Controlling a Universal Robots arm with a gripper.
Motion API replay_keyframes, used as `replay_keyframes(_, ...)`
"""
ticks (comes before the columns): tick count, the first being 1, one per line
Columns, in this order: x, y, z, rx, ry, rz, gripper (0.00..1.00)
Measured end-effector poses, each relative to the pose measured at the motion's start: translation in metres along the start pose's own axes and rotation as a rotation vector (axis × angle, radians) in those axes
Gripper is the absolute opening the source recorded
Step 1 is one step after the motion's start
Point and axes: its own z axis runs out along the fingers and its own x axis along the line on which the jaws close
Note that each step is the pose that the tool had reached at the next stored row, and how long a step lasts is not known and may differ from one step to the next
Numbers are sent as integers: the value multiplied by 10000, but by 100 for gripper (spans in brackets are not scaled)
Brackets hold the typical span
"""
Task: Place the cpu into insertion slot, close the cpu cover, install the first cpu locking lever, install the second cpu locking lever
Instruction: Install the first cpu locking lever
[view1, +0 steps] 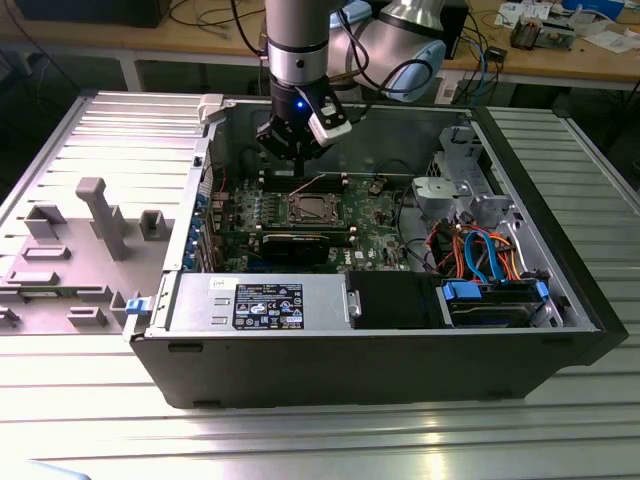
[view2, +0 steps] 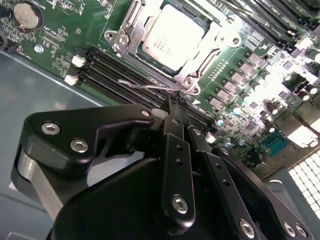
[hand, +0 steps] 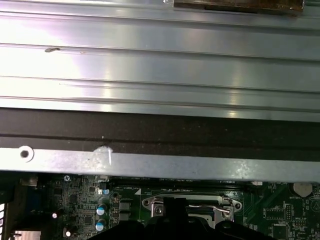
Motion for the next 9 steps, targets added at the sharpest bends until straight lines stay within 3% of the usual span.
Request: replay_keyframes(9, -44, -3, 54, -17, -3, 46, 11)
